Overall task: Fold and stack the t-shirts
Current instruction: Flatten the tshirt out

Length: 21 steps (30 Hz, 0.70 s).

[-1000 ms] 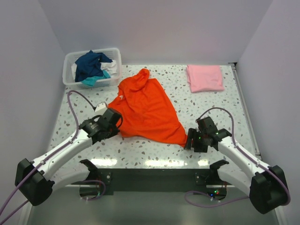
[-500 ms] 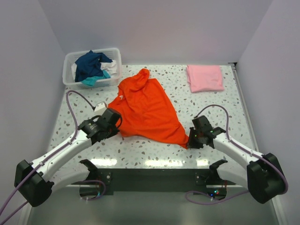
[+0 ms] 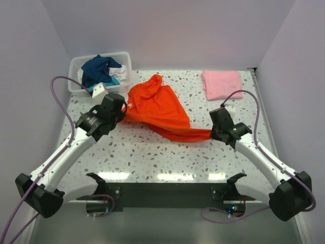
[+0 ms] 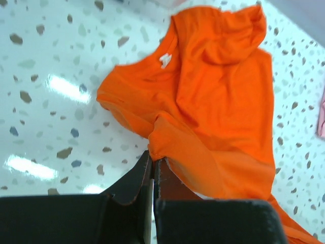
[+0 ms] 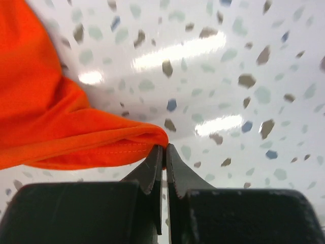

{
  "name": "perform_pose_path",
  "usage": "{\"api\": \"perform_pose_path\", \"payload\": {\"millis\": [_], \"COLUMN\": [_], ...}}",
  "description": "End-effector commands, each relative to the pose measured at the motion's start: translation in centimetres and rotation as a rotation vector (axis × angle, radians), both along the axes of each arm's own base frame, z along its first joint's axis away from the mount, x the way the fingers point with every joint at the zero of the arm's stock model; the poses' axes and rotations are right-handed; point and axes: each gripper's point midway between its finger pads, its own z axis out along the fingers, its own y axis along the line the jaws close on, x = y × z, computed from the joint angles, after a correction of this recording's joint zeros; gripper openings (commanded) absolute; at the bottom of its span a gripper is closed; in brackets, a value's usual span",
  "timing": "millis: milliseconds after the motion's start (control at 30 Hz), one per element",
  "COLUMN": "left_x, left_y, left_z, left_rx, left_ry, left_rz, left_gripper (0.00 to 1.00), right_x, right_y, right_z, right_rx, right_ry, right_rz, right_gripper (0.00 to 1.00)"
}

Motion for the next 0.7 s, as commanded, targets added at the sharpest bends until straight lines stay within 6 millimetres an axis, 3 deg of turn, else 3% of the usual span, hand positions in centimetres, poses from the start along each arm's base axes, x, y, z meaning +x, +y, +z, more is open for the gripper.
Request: {"api": "perform_pose_path", "payload": {"millis": [0,67,100,167,200,267,300,433,500,667], "left_x": [3.3,4.1,4.3,4.0,3.8,2.8,2.2,-1.1,-3.6,-8.6], "left_y": [1.4,1.4,1.5,2.0,2.1,1.9,1.8,1.0,-0.8,-0.7], "left_z": [6.1,8.8,11.9,15.6,18.2,22.5,24.5,31.9,35.4,41.8], "left_rx": [0.051,0.073,0.054,0.052,0.032,0.001,-0.018,-0.082,-0.113,-0.144], "left_ry": [-0.143,-0.197,-0.263,-0.348,-0.408,-0.535,-0.592,-0.806,-0.903,-1.063], "left_rz": [0.046,0.036,0.043,0.035,0.024,-0.039,-0.062,-0.210,-0.375,-0.509], "left_gripper": [0.00,0.00,0.00,0.00,0.00,0.00,0.00,0.00,0.00,0.00], "right_x": [3.4,4.6,5.5,6.2,6.5,6.3,5.9,3.4,1.9,-3.0], "right_y": [-2.9,-3.6,-3.4,-3.3,-3.3,-3.5,-3.7,-3.9,-3.1,-3.8], "right_z": [7.6,10.8,14.3,17.9,21.4,24.7,27.7,34.1,37.2,41.8], "right_rx": [-0.135,-0.172,-0.152,-0.142,-0.121,-0.110,-0.085,-0.020,0.049,0.116], "right_ry": [-0.225,-0.295,-0.371,-0.453,-0.537,-0.609,-0.676,-0.817,-0.895,-1.004], "right_rz": [-0.106,-0.129,-0.141,-0.122,-0.111,-0.109,-0.110,-0.041,0.035,0.117], "right_gripper": [0.00,0.00,0.00,0.00,0.00,0.00,0.00,0.00,0.00,0.00]}}
